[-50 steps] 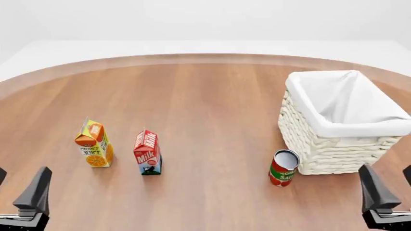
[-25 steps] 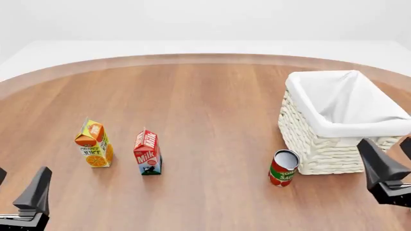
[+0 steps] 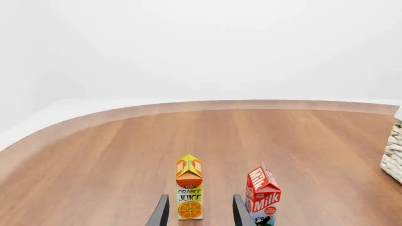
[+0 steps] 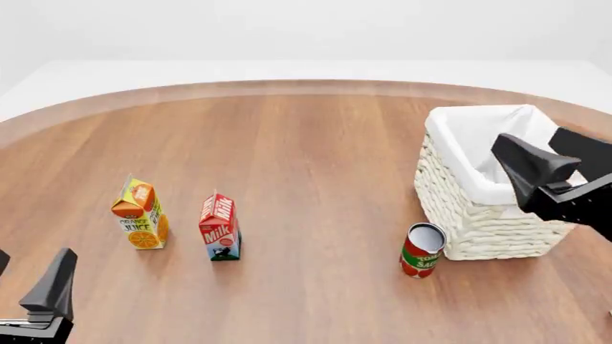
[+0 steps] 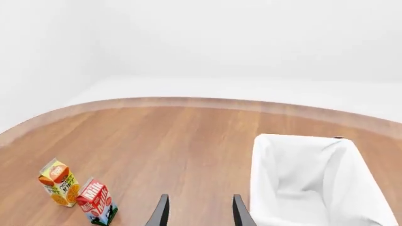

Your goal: Pick the milk and place it in the basket.

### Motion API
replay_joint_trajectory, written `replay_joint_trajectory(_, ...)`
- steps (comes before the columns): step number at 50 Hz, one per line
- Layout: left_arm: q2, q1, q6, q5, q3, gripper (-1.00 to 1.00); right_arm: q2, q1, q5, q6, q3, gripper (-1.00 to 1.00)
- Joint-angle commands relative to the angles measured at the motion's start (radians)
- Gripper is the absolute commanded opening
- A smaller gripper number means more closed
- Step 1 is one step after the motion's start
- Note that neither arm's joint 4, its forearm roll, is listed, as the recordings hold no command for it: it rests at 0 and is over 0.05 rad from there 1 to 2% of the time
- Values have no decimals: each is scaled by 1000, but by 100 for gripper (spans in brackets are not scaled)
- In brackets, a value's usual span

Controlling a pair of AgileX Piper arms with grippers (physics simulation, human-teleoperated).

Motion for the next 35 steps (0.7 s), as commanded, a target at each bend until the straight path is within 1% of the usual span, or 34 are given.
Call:
replay_joint_trajectory(1,0,0,0,0,0,100,190,85,-8,44,-142,100)
replay_joint_trajectory(6,0,0,0,0,0,100,261,110,1,110,-189,100)
replay_joint_trajectory(12,0,0,0,0,0,100,324,136,14,130,-243,100)
replay_joint_trajectory(18,0,0,0,0,0,100,398,155,17,165,-292,100)
replay_joint_trajectory(21,0,0,0,0,0,100,441,169,21,195,-314,100)
replay_joint_trajectory(23,0,0,0,0,0,100,456,177,24,198,-328,100)
replay_joint_trajectory(31,0,0,0,0,0,100,537,209,53,247,-407,100)
replay_joint_trajectory(35,0,0,0,0,0,100,562,215,67,254,-433,100)
